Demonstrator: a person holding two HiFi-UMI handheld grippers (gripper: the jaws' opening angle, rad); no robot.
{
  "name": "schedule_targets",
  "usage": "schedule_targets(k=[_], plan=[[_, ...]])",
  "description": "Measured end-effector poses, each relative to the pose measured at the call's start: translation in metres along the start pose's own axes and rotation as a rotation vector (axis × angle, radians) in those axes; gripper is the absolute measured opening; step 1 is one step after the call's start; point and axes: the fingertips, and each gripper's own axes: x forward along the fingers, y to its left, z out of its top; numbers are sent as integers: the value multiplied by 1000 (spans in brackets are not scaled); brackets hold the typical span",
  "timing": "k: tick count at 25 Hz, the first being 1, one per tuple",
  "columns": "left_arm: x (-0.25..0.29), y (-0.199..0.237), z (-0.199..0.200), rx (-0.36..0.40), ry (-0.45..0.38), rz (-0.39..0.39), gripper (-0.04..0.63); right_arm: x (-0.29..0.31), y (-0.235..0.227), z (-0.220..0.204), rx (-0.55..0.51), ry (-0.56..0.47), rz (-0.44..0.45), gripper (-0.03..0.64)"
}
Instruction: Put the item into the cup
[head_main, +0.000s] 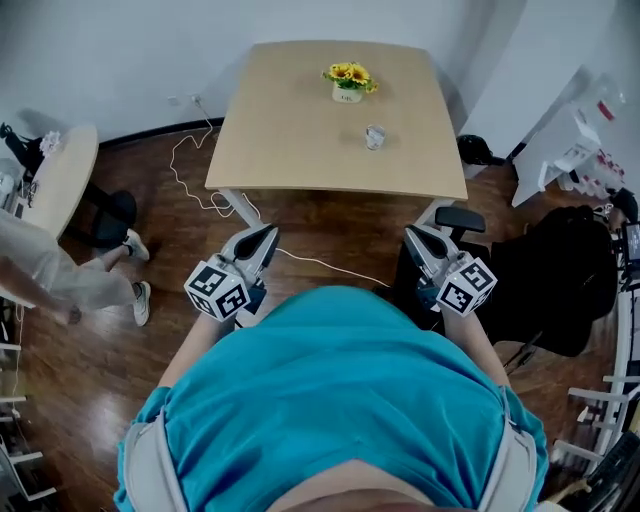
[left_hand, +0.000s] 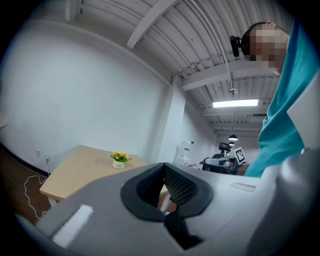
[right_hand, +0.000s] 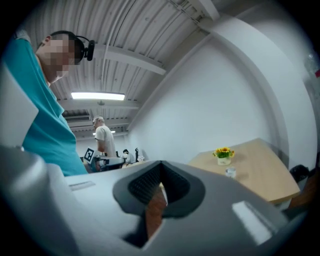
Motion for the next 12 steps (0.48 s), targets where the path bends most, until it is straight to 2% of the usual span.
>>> schedule_targets(k=[12], plan=[[-7,5,-3,1,5,-29,2,9,13,-5,-48,56,-5,0]])
